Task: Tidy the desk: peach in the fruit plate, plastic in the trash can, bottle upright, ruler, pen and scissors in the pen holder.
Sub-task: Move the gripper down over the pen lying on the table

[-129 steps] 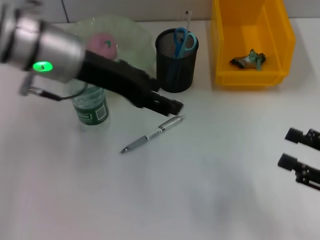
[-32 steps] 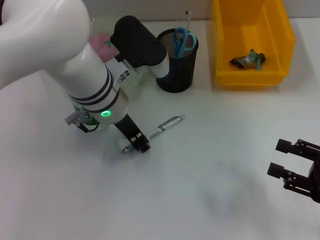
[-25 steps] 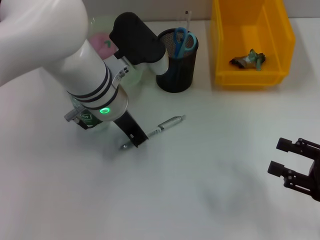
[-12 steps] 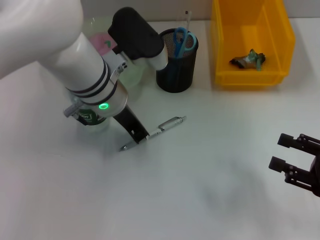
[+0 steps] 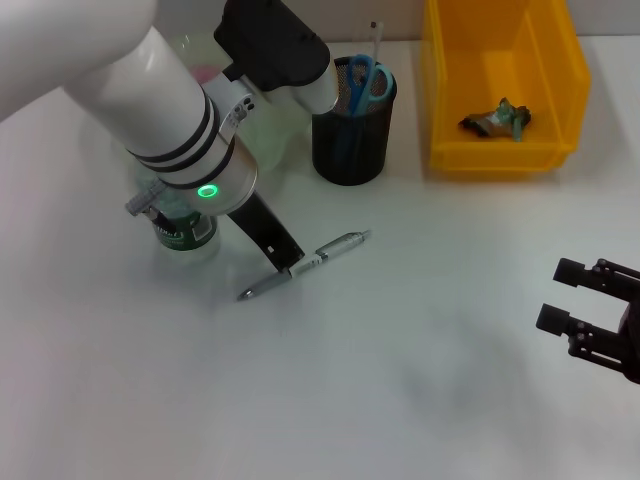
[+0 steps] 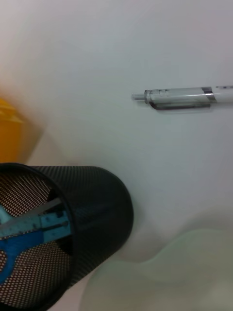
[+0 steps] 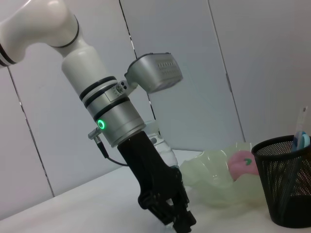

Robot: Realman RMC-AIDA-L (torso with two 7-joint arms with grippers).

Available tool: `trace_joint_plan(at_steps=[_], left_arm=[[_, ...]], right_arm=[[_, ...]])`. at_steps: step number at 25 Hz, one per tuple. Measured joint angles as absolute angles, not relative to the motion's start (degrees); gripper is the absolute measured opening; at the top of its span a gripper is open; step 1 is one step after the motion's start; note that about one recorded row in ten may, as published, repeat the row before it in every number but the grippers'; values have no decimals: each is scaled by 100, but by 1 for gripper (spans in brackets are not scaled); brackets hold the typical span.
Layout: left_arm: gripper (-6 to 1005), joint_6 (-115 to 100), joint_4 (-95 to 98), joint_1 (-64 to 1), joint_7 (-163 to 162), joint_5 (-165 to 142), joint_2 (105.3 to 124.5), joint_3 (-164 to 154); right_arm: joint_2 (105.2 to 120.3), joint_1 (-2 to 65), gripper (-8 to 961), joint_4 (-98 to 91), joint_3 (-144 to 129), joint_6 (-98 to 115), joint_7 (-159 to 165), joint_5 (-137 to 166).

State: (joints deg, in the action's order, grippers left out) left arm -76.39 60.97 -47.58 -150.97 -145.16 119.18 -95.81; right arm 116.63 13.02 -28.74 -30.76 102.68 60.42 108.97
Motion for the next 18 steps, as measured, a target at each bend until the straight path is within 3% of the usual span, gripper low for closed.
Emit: trace_joint_plan(at_steps=[6, 12, 14, 18], left_arm=[[169, -7590, 5906, -4809, -15121, -14527, 11918, -9607], [392, -7518, 5718, -4852, -15068, -14525, 11918, -9669], [599, -7473, 5636, -4865, -15060, -14524, 11918, -9711], [596, -7437, 5593, -4879, -15056, -14520, 11918, -9769]], right_arm=[[11662, 1344, 642, -2874, -3083, 10192, 6044, 10915], [11665, 1389, 638, -2873, -3120, 10119, 6047, 10920], [11668, 1413, 637, -2851, -3123, 10095, 6047, 10926], [11660, 1446, 634, -2791, -3130, 10055, 6047, 10932]])
